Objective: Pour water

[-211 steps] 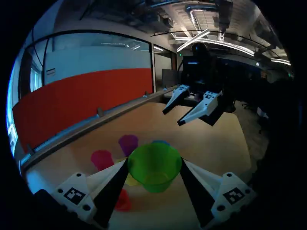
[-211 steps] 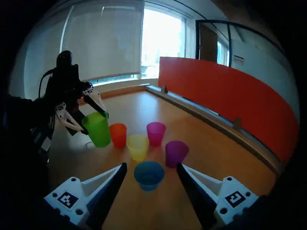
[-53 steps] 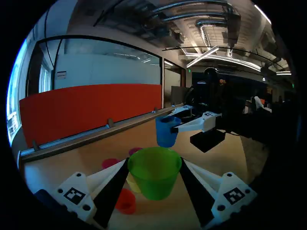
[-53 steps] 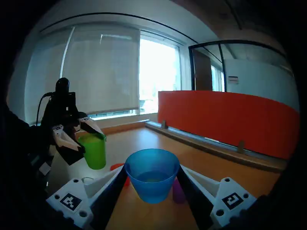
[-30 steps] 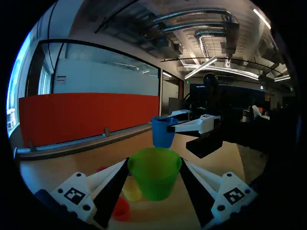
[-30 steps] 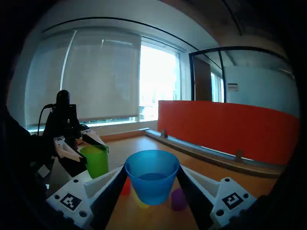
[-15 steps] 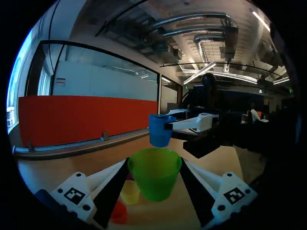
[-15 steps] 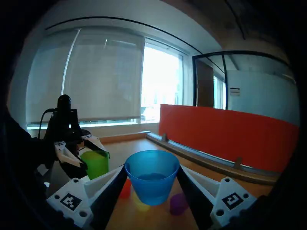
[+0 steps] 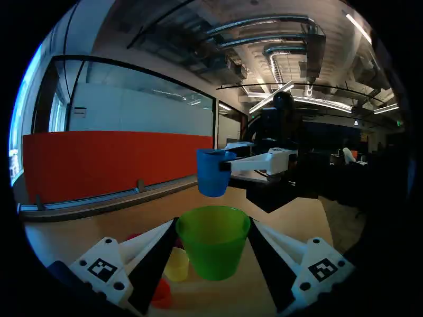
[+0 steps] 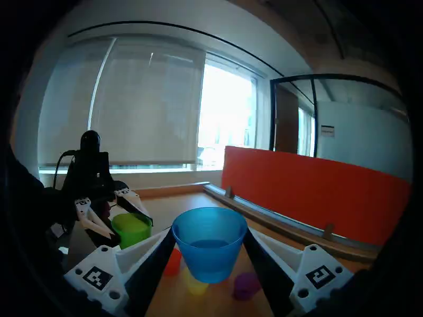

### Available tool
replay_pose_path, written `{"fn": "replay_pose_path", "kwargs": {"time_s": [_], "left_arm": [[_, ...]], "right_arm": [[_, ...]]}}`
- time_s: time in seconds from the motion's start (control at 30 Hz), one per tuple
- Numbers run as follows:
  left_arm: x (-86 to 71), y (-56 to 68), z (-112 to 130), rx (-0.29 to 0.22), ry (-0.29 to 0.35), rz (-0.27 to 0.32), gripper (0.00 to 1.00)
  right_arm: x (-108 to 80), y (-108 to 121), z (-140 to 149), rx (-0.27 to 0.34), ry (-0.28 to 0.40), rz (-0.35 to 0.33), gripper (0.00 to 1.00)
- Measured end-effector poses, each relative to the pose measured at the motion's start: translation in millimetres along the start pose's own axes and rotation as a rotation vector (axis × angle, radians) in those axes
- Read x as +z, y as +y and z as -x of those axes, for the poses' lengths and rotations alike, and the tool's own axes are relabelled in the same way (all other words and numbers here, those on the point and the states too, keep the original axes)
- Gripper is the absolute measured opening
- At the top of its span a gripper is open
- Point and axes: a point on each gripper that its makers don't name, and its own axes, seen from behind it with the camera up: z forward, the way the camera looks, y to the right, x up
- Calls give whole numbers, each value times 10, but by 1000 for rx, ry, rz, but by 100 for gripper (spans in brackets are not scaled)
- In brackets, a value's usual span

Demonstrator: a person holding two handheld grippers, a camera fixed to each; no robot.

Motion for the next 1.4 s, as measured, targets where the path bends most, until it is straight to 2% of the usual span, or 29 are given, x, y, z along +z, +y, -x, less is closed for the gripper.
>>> {"fn": "replay_pose_path", "kwargs": {"time_s": [0.47, 0.83, 1.13, 1.4], "left_arm": [[44, 50, 99, 11, -29, 9, 90], [54, 52, 66, 9, -16, 7, 90], [69, 77, 69, 7, -8, 14, 90], [88, 91, 55, 8, -6, 20, 90]], "right_arm": [[87, -55, -109, -87, 5, -20, 91], [131, -69, -233, -176, 16, -21, 91], [163, -66, -354, -257, 19, -20, 91], [204, -81, -423, -358, 21, -19, 91]]}}
